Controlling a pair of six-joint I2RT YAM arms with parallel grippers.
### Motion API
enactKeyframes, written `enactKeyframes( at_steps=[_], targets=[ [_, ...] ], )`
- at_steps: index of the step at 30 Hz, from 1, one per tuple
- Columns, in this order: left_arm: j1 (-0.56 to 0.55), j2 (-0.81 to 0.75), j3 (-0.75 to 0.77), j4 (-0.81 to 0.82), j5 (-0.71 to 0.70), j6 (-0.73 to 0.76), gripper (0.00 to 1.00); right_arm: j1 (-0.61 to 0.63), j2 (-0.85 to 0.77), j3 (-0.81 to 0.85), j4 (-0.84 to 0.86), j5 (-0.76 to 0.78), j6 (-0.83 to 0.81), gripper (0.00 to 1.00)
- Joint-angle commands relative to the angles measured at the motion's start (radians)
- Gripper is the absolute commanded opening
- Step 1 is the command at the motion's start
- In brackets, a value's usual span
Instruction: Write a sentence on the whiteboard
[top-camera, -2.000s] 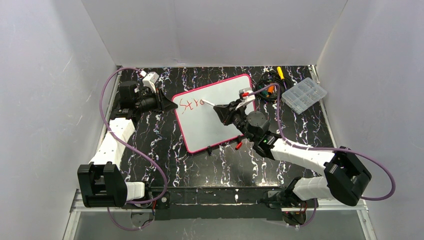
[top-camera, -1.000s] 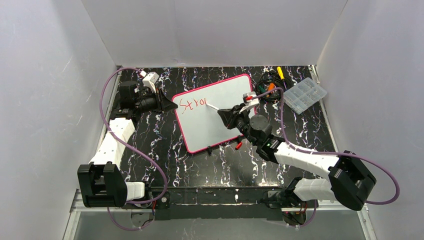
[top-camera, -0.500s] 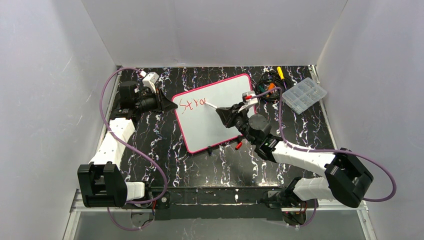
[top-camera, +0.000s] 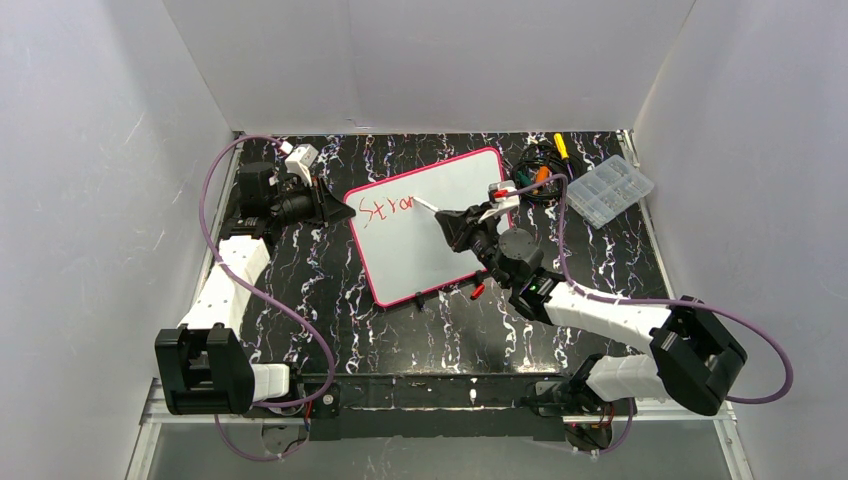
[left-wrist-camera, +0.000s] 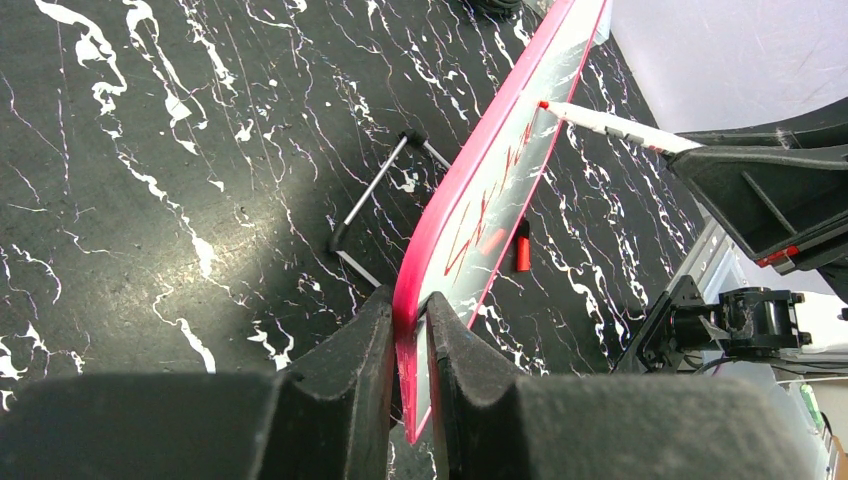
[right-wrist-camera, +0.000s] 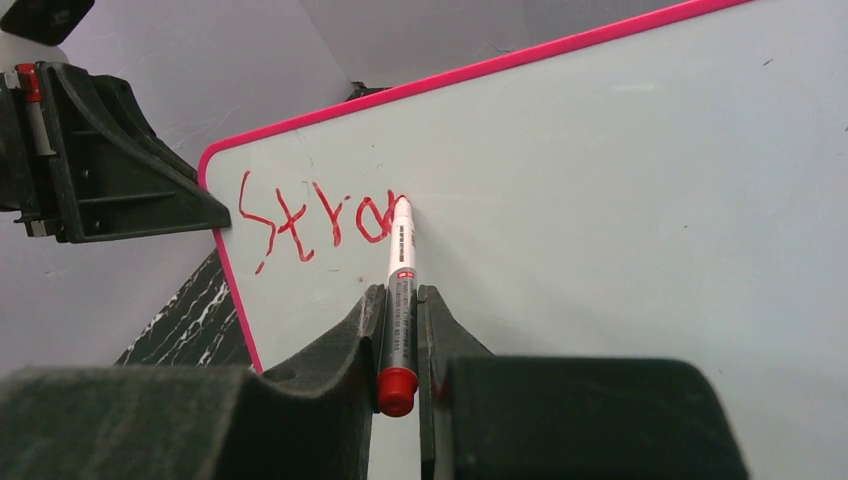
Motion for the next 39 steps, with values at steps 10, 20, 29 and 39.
enactKeyframes(
  at_steps=[10, 20, 29, 39],
  targets=[
    [-0.011, -0.030, -0.010, -0.030, 0.031, 0.015, 0.00, -0.006, -0.053, -0.035, -0.047, 0.053, -0.003, 0.01],
    [-0.011, -0.032, -0.010, -0.029, 0.033, 0.013, 0.00, -0.006, -0.074, -0.049, -0.061, 0.034, 0.014, 0.01],
    [-0.011, -0.033, -0.010, -0.027, 0.034, 0.011, 0.00, -0.007, -0.140, -0.058, -0.023, 0.075, 0.001, 0.01],
    [-0.011, -0.031, -0.011, -0.025, 0.034, 0.012, 0.00, -0.014, -0.069, -0.038, 0.028, 0.096, -0.017, 0.01]
  ],
)
